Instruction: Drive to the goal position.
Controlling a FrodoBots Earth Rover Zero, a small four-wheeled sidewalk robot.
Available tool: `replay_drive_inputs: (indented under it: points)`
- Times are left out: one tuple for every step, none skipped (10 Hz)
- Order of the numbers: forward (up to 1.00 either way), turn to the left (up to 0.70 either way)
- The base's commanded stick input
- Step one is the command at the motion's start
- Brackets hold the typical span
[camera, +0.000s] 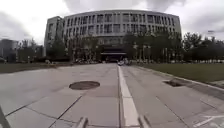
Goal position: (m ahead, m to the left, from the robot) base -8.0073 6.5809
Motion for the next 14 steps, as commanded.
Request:
replay_drive_inputs:
  points:
    - [0.70,0.36]
    - [0.70,0.36]
    - [0.70,0.36]
    - [0.70,0.36]
    - [0.70,0.36]
    - [0.70,0.36]
    - [0.70,0.36]
    - [0.70,0.36]
    - [0.70,0.36]
    - [0.70,0.36]
    - [0.70,0.36]
    - [0.70,0.36]
    - [0.70,0.36]
    - [0.70,0.36]
